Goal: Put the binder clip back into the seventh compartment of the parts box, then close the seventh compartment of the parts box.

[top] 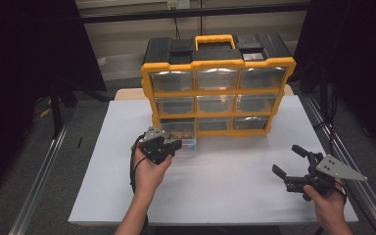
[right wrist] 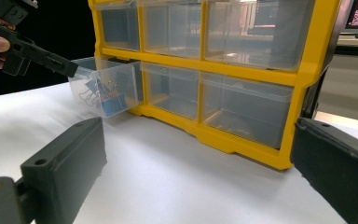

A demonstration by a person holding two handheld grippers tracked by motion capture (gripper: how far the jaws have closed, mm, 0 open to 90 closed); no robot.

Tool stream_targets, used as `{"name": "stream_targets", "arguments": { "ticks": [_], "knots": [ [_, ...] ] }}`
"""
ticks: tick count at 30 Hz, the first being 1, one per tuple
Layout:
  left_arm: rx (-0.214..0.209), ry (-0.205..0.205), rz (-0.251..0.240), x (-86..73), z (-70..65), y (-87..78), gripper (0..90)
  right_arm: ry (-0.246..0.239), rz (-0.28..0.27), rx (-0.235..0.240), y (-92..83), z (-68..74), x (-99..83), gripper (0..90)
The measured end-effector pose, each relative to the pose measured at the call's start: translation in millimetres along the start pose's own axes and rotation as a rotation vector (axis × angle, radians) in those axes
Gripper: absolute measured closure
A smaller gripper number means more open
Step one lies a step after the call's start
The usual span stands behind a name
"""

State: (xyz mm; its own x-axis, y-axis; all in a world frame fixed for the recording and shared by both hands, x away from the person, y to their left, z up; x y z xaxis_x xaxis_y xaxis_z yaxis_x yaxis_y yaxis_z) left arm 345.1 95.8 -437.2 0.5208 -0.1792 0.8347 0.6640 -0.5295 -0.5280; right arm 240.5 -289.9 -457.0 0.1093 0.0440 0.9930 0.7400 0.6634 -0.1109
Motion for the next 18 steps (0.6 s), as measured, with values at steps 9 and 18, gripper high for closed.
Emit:
{"name": "stream_targets", "arguments": {
  "ticks": [9,18],
  "knots": [
    [-0.002,-0.008,-0.001,0.4,1.4,0.5,90.0,-0.001,0.0,-0.001,0.2,0.0,0.0,2.8],
    [-0.001,-0.021,-0.004,1.1,1.8,1.5,90.0,0.001,-0.001,-0.002,-0.7,-0.5,-0.1,2.8]
  ]
}}
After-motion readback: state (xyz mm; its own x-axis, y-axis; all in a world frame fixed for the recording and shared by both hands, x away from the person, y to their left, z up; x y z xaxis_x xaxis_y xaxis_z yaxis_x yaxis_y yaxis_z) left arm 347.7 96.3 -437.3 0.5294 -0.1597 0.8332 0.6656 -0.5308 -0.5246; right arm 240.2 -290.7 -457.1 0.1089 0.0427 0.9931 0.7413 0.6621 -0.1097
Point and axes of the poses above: each handheld gripper's, and its own axes: y roughly forward along the jaws, x roughly out of its top, z roughly to its left, the point moved 4 cm from there along y, roughly forward along the jaws, and after that the axes turned 8 degrees about x, right-handed, at the moved point
